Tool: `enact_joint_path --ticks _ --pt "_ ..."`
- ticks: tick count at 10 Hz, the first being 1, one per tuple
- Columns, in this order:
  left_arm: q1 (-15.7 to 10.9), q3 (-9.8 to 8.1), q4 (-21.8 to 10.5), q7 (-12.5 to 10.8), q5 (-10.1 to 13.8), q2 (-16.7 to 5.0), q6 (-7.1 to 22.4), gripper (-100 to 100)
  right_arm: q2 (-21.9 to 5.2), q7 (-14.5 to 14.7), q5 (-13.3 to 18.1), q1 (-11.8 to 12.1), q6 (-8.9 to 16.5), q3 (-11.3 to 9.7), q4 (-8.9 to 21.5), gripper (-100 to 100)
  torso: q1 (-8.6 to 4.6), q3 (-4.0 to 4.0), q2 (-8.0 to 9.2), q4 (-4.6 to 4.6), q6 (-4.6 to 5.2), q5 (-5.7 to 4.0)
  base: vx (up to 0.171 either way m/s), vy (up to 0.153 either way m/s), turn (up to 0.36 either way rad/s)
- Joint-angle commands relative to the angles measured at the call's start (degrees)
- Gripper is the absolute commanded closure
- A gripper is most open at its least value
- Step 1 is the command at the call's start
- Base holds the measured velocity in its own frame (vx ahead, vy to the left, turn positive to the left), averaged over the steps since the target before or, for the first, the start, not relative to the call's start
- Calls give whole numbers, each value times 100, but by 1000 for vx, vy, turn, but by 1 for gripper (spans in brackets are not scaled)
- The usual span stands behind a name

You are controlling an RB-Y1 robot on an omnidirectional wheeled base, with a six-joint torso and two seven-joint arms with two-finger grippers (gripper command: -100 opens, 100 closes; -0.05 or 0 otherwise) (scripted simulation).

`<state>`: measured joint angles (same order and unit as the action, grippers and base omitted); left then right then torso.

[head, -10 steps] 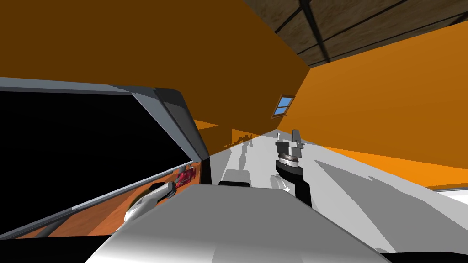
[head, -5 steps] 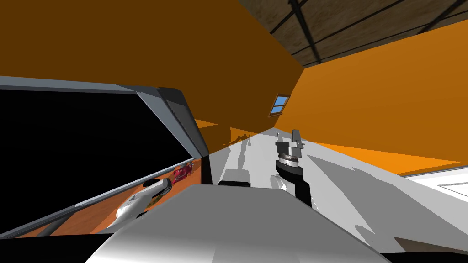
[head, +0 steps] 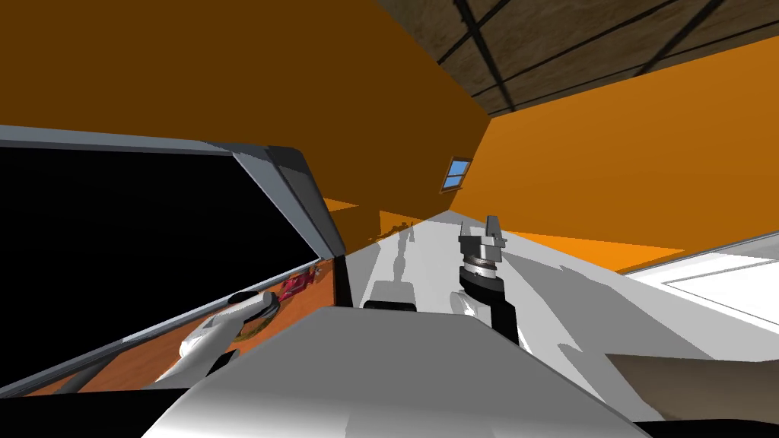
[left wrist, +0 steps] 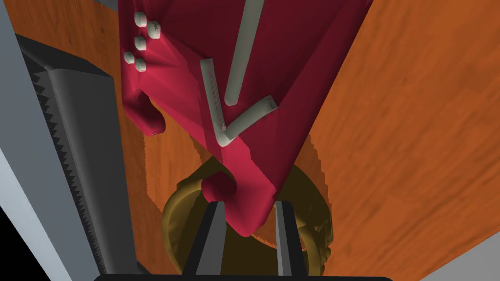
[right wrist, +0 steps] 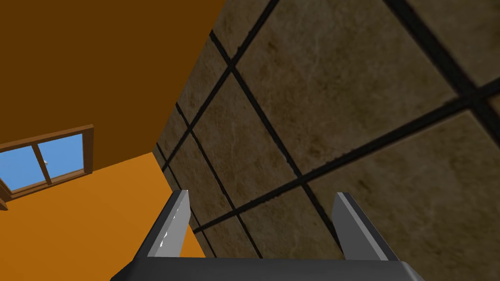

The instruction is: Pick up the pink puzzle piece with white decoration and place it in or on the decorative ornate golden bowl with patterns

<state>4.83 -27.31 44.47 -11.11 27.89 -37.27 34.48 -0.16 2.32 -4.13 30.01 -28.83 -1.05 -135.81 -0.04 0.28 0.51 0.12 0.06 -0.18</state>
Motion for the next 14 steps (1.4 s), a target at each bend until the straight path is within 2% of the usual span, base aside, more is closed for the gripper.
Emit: enact_joint_path --ticks 1,2,6,8,10,14 --pt "-110 16 -199 55 123 -114 -38 100 0 0 0 0 0 0 0 0 0 0 0 0 0 0 -127 -29 -70" --pt "-184 28 -213 -27 226 -306 104 100 0 0 0 1 0 0 0 0 -8 -1 -2 -1 -8 -6 -178 -46 -130" --pt "-371 70 -264 -216 465 -712 413 100 0 0 0 0 0 0 0 0 -22 17 26 8 -6 -16 -185 -37 -115" --pt "-495 154 -312 -305 597 -897 554 100 0 0 0 0 0 0 0 0 -24 10 13 6 -8 -16 -145 -35 -71" --pt "-681 391 -418 -387 769 -1082 694 100 0 0 0 1 0 1 0 0 -5 6 4 5 -15 -14 -111 31 7" --pt "-895 779 -560 -440 960 -1238 817 100 -1 0 0 2 0 1 0 0 17 -13 -30 -2 -19 -8 -41 54 53"
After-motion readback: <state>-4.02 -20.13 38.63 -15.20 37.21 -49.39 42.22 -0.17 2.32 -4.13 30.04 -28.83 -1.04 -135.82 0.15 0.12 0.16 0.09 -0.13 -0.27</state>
